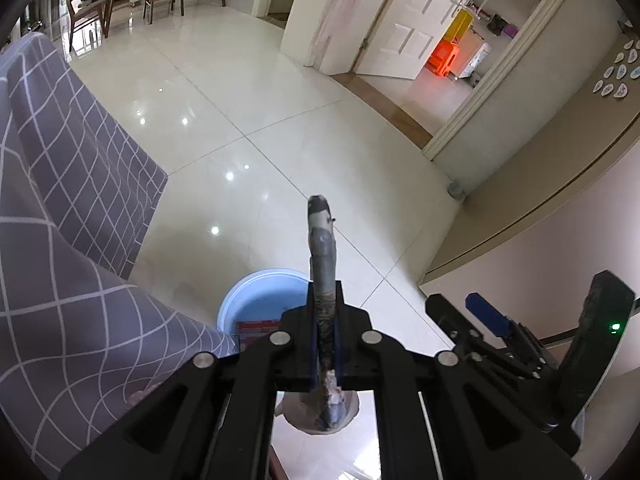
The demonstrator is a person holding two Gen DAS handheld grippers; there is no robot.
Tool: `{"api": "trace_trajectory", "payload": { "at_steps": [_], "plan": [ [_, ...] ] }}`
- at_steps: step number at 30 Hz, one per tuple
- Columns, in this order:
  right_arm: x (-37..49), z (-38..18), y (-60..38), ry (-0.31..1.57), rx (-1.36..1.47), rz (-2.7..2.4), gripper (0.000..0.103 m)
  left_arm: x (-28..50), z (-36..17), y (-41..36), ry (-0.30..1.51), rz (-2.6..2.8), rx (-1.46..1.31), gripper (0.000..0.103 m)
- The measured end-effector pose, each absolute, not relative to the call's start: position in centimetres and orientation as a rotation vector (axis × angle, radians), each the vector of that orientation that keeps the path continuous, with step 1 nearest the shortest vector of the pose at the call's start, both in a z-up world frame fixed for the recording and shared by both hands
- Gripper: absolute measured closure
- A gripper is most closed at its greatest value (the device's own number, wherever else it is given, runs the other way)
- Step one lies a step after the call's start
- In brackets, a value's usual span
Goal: Collect trash
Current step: 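Open the right tool over the bucket while the left tool opens too, then move both open tools back over the trash on the table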
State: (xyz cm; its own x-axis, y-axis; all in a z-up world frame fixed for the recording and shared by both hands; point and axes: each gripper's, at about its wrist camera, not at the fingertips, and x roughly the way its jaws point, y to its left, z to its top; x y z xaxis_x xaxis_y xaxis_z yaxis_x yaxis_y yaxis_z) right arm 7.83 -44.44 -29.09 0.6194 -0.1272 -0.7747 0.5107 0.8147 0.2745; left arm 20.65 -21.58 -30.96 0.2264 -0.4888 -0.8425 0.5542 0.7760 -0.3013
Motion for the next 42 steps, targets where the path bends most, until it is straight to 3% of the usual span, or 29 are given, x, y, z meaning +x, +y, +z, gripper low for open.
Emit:
{"api": "trace_trajectory", "payload": {
  "at_steps": [6,9,11,13,25,34,42],
  "plan": [
    [6.6,-27.9,-45.0,0.769,0.539,-0.396,0.032,20.4,-30.1,-22.2,1.126,-0.738,0.067,0.097],
    [5.9,-26.7,-45.2,0.724,0.547,-0.407,0.032,20.5,-29.7,-22.6,1.128,-0.744,0.07,0.092],
    [5.4,-26.0,-45.5,0.699,0.552,-0.413,0.032,20.5,-29.2,-22.6,1.139,-0.727,0.067,0.049],
    [5.2,-25.3,-45.5,0.687,0.555,-0.414,0.031,20.2,-28.3,-22.3,1.103,-0.705,0.068,0.038],
    [5.6,-19.7,-41.2,0.614,0.543,-0.289,0.029,17.3,-20.1,-17.1,0.939,-0.619,0.057,0.033],
    [7.4,-14.4,-33.9,0.557,0.49,-0.112,0.027,14.0,-12.7,-8.2,0.76,-0.486,0.06,0.027],
    [8.4,-11.7,-27.5,0.539,0.436,0.002,0.025,11.7,-9.3,-0.8,0.691,-0.381,0.029,0.023]
  ]
}}
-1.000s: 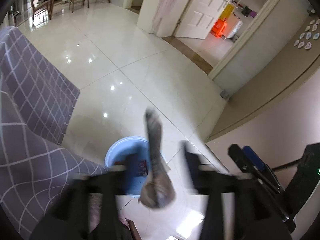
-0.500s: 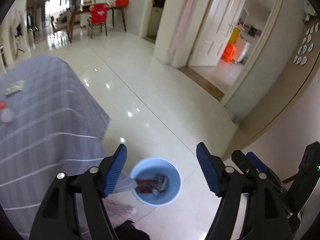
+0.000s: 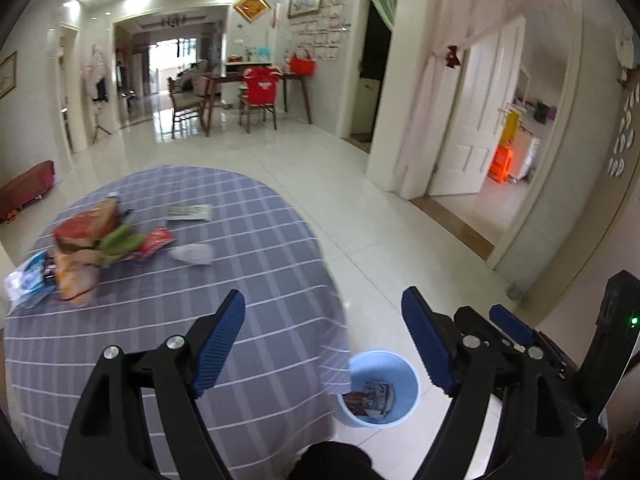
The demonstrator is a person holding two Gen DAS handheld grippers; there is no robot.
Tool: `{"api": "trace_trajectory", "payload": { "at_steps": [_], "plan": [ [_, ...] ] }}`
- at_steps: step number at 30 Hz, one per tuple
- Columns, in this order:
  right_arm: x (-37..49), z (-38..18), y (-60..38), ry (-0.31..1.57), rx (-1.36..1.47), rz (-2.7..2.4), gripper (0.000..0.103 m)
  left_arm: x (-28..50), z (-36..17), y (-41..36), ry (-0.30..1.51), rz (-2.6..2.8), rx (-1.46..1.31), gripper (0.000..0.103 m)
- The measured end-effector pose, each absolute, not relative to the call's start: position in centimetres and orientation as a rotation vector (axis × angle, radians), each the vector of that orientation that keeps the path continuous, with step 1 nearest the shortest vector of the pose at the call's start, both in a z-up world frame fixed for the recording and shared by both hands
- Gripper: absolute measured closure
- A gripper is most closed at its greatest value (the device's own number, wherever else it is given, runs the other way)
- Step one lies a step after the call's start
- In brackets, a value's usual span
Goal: Collect trash
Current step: 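Move both open tools back over the trash on the table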
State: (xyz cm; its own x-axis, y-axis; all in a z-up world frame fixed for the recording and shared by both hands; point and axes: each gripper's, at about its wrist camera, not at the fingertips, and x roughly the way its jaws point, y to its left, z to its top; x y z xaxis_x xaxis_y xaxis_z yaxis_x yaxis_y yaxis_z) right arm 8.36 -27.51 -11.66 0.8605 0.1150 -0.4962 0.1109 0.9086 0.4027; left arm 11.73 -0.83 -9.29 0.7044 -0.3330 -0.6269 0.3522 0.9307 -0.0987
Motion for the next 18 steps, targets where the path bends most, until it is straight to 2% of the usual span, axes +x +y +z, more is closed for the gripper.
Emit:
{"api": "trace_trajectory", "payload": {
  "at_steps": [18],
  "plan": [
    [10.4,-8.5,-17.8,0.54,0.334,0.188,0.024,10.1,-7.4,12.4,0.661,-0.165,-0.09,0.02]
  ]
}}
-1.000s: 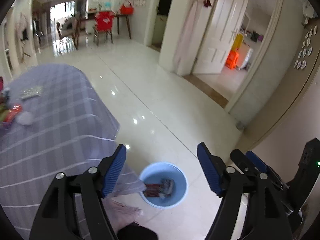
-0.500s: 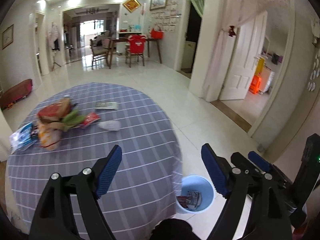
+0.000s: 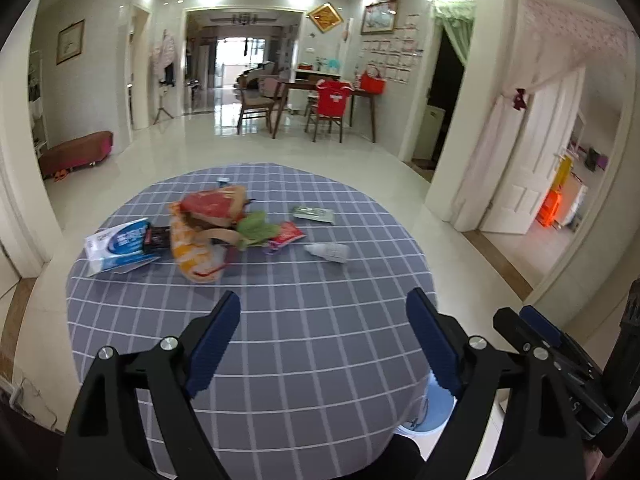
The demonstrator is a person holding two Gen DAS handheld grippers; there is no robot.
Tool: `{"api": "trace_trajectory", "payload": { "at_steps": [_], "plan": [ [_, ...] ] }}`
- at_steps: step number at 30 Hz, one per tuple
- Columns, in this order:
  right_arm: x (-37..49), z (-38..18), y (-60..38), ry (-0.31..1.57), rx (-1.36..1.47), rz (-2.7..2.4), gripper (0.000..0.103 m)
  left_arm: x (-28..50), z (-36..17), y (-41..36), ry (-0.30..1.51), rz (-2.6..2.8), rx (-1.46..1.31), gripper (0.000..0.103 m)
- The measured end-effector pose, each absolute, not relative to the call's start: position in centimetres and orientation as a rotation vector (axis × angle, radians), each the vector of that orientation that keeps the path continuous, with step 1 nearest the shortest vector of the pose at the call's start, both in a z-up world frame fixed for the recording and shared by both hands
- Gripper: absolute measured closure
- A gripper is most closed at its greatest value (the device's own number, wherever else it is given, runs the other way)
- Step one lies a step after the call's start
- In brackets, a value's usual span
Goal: Collect trash
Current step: 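Move both open tools back over the trash on the table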
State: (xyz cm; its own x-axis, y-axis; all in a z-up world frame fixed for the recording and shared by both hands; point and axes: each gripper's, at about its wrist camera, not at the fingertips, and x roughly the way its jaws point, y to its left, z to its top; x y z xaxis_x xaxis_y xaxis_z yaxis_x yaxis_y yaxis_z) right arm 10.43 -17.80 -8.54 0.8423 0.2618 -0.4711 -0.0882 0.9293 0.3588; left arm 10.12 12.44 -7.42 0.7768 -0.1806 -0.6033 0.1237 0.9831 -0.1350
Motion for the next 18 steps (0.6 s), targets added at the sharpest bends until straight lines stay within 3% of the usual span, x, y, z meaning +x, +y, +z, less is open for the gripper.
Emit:
{"api": "trace_trajectory", "payload": {
  "at_steps": [18],
  "plan": [
    [14.2,-9.0,-12.5,0.592,0.296,0.3,0.023,11.7,-8.6,19.5,0.683,-0.024,-0.168,0.019]
  ]
}}
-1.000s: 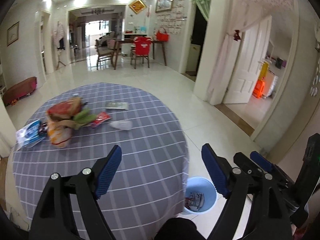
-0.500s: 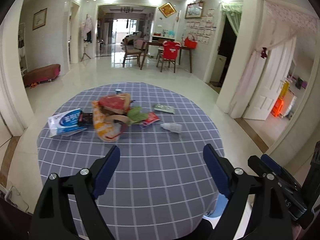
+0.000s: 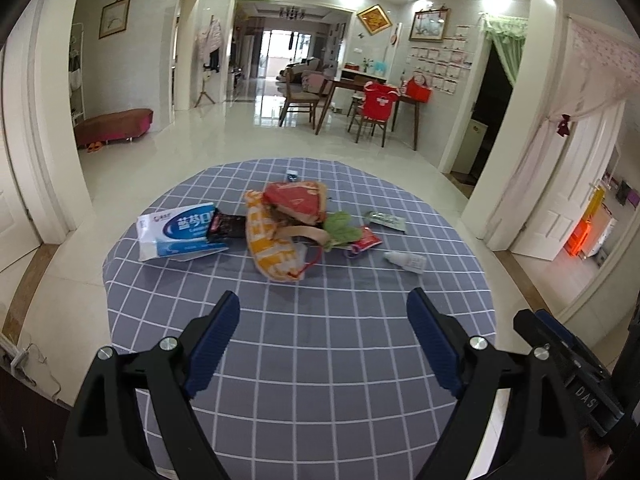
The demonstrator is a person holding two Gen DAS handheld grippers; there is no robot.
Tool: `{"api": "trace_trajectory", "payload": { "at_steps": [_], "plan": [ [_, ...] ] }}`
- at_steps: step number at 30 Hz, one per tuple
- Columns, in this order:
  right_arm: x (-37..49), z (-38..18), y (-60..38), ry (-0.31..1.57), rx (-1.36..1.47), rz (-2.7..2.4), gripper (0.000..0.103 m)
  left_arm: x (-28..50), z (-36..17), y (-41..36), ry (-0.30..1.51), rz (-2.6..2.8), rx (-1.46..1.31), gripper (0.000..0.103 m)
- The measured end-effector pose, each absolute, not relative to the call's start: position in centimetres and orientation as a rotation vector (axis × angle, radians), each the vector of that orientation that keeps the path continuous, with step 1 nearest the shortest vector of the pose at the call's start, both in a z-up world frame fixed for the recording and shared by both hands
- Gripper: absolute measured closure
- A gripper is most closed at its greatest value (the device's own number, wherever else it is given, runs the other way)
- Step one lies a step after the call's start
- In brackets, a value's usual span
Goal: Collect trash
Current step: 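Move both open tools back over the trash on the table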
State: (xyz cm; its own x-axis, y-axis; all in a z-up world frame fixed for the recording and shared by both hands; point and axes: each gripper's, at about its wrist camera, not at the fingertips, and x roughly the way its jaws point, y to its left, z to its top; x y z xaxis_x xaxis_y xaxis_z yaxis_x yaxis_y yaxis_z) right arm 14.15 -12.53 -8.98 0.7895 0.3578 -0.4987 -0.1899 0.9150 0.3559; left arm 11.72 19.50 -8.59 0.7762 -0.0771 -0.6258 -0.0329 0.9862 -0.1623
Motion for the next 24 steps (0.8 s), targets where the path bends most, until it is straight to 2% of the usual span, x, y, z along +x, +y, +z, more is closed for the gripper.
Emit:
{"api": "trace_trajectory", "payload": {
  "at_steps": [24],
  "plan": [
    [20.0,-11.4,-9.3,0.715,0.229,0.309,0.023,14.6,-12.2,26.0,0.76,0.086,-0.277,0.019]
  ]
}}
